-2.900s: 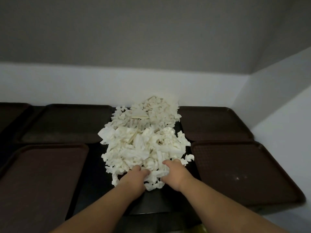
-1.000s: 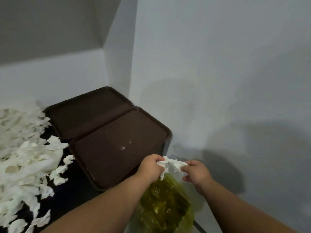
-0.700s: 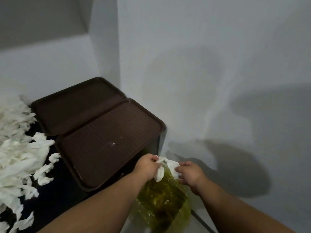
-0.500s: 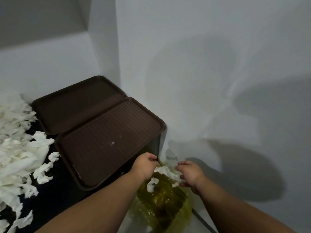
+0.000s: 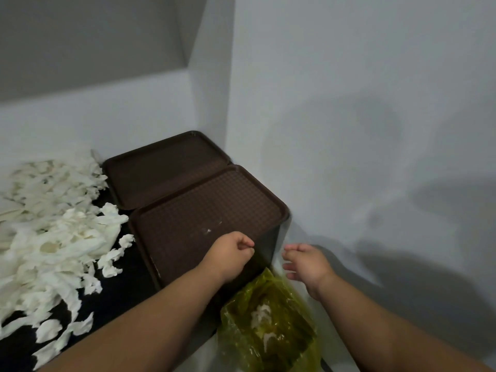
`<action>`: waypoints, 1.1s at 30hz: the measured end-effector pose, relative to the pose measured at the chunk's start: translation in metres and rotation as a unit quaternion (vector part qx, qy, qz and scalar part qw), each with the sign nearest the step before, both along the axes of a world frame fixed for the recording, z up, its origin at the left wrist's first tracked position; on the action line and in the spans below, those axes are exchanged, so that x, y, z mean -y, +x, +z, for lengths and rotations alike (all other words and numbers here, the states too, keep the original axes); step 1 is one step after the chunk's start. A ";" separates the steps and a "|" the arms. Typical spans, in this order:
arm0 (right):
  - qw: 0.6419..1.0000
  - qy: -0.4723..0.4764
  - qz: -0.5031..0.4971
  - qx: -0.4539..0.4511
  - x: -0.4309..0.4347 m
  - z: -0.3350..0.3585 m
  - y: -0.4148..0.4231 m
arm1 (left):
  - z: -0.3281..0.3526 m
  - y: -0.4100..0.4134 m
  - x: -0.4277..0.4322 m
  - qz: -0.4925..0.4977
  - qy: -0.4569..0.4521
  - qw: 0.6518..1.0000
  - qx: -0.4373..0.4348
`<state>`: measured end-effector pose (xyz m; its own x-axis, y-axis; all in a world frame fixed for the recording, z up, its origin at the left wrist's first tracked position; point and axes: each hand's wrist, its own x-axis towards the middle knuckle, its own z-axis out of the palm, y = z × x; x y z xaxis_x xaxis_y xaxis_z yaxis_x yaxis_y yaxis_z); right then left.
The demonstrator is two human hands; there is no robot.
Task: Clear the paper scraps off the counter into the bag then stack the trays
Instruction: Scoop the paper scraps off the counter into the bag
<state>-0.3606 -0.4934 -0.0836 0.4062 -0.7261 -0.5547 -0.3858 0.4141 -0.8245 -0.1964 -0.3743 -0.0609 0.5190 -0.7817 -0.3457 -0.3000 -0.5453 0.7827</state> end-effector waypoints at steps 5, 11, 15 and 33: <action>0.998 -0.032 0.036 0.045 -0.009 0.025 0.042 | 0.019 0.037 -0.042 0.044 -0.028 0.998 0.042; 0.990 -0.055 0.111 0.065 -0.036 0.047 0.094 | 0.032 0.087 -0.122 0.144 -0.015 0.981 0.133; 0.979 -0.085 0.181 0.048 -0.072 0.059 0.125 | 0.031 0.112 -0.186 0.190 0.026 0.968 0.161; 0.841 -0.292 0.443 -0.108 -0.234 0.041 0.242 | -0.021 0.148 -0.353 0.135 0.172 0.958 0.188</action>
